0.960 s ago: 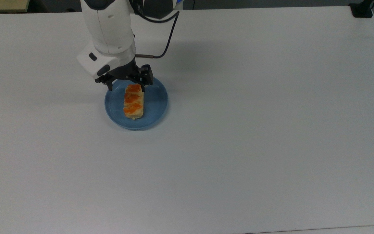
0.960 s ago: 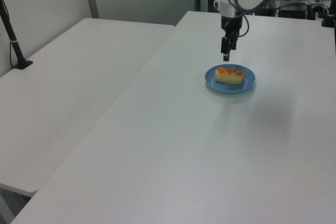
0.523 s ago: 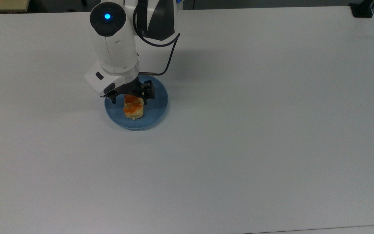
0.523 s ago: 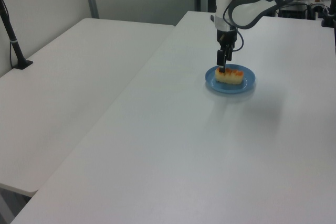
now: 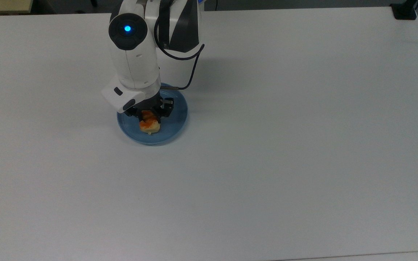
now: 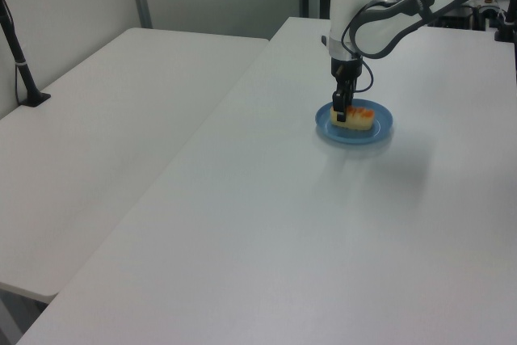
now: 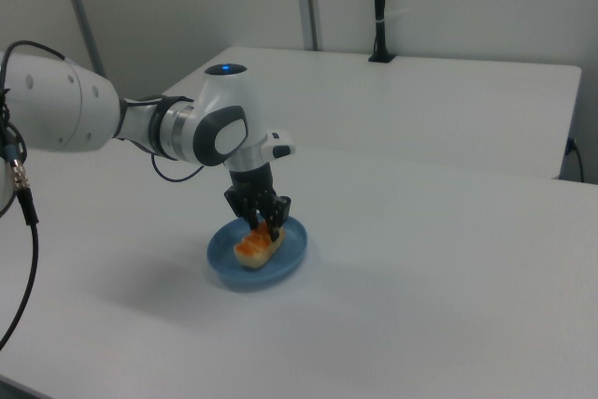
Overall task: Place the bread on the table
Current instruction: 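Lift the bread off the plate and carry it beside the plate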
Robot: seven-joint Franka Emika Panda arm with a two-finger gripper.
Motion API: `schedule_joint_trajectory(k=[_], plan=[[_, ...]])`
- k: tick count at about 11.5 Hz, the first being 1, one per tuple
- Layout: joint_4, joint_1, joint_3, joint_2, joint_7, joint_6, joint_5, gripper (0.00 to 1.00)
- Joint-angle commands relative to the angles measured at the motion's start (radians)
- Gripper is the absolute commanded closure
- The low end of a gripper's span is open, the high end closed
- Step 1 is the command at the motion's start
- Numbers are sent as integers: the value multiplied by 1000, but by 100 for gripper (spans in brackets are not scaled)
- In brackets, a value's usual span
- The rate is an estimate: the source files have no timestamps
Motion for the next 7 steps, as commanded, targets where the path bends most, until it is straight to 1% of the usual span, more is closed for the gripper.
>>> schedule_joint_trajectory(k=[1, 2, 3, 4, 5, 6, 7], plan=[[-15, 5, 52, -114, 30, -110, -20, 64], [-15, 5, 92, -160, 36, -161, -18, 64], [-12, 5, 141, -198, 74, -212, -18, 64], [8, 7, 197, -203, 134, -252, -18, 64], [20, 8, 266, -200, 213, -272, -20, 64], [23, 16, 317, -186, 301, -263, -18, 64], [28, 51, 333, -158, 385, -261, -17, 64]])
